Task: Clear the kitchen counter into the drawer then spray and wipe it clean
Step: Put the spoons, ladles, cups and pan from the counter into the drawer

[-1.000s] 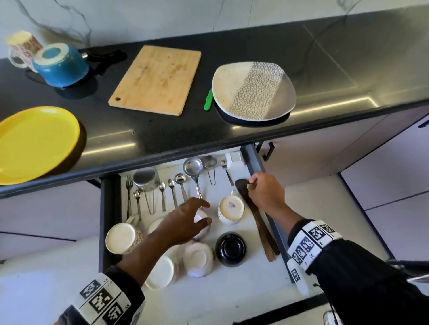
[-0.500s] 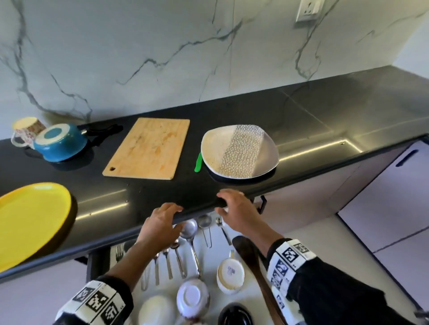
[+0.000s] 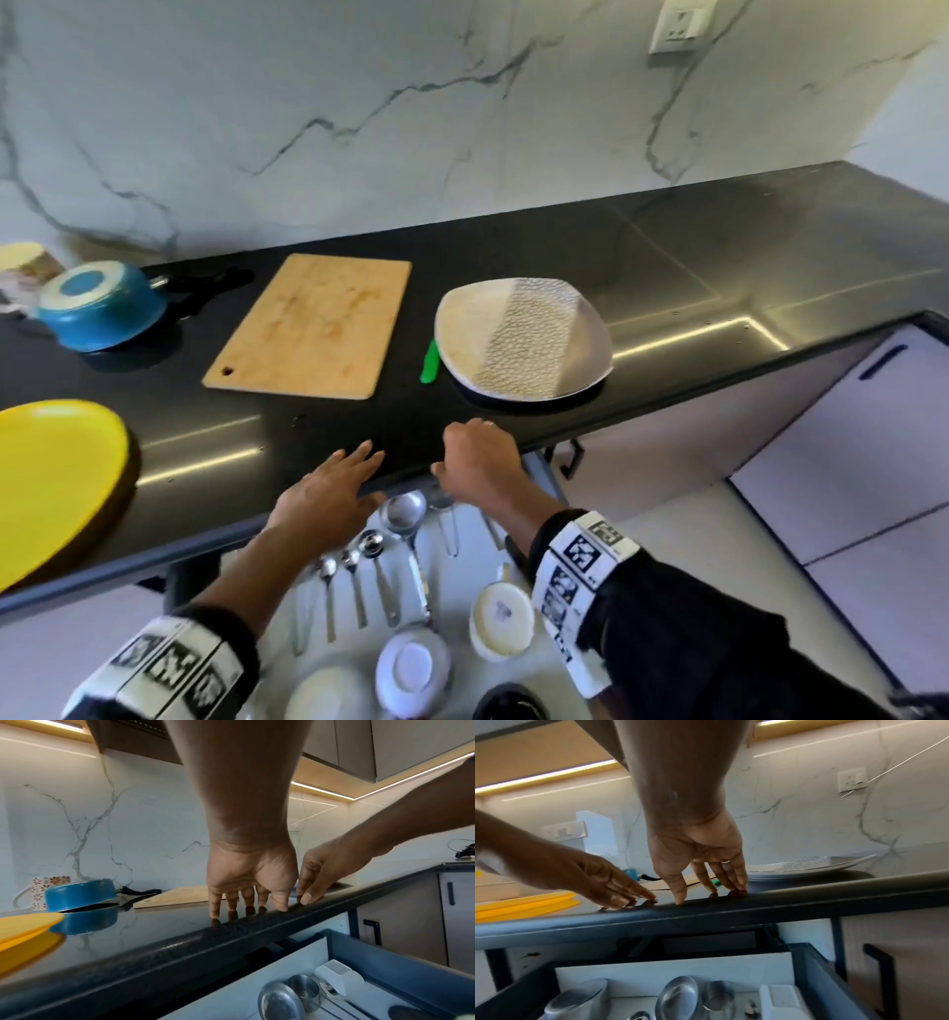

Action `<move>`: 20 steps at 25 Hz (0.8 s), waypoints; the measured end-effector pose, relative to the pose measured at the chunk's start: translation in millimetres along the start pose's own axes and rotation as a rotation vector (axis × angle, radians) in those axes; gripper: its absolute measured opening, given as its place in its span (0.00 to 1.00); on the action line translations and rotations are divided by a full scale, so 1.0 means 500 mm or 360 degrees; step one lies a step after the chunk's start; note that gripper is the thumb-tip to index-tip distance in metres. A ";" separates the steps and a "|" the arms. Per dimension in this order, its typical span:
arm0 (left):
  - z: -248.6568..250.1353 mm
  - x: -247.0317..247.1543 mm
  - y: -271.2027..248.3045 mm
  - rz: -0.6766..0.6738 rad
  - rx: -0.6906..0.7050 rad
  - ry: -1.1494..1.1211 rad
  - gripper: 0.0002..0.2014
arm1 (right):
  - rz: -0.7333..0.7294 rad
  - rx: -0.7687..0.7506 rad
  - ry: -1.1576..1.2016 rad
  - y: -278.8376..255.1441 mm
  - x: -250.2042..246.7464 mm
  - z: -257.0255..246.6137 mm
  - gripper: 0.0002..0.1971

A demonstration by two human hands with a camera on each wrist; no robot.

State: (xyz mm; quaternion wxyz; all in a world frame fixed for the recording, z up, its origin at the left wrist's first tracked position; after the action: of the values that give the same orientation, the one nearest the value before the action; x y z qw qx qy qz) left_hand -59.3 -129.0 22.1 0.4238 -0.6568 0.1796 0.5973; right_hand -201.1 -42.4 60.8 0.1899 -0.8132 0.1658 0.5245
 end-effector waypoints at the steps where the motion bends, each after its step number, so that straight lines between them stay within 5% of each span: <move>1: -0.016 -0.015 -0.014 0.0009 -0.0035 -0.0022 0.30 | -0.0002 -0.0047 -0.0006 0.005 0.006 -0.033 0.17; 5: -0.134 -0.090 -0.084 0.0243 -0.0158 -0.0049 0.23 | 0.0023 -0.0260 0.0187 0.033 0.046 -0.201 0.15; 10: -0.420 -0.120 -0.200 0.0338 -0.0345 -0.0054 0.16 | -0.0032 -0.0477 0.0439 0.044 0.124 -0.441 0.20; 20: -0.942 -0.053 -0.472 0.0393 -0.0432 -0.0298 0.15 | 0.0011 -0.0507 0.0548 -0.006 0.302 -0.890 0.14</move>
State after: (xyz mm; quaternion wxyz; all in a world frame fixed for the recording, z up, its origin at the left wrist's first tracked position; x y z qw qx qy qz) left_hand 407.9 -363.5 93.5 0.2698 -0.6225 0.1366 0.7218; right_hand 211.6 -265.6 90.9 0.0263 -0.9099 0.1135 0.3982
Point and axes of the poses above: each hand's wrist, its own y-axis towards the middle knuckle, its own x-axis out of the palm, z = x × y, the point moved 9 cm from there along y, towards the middle knuckle, and after that the axes turned 9 degrees about y, right-handed, at the moved point
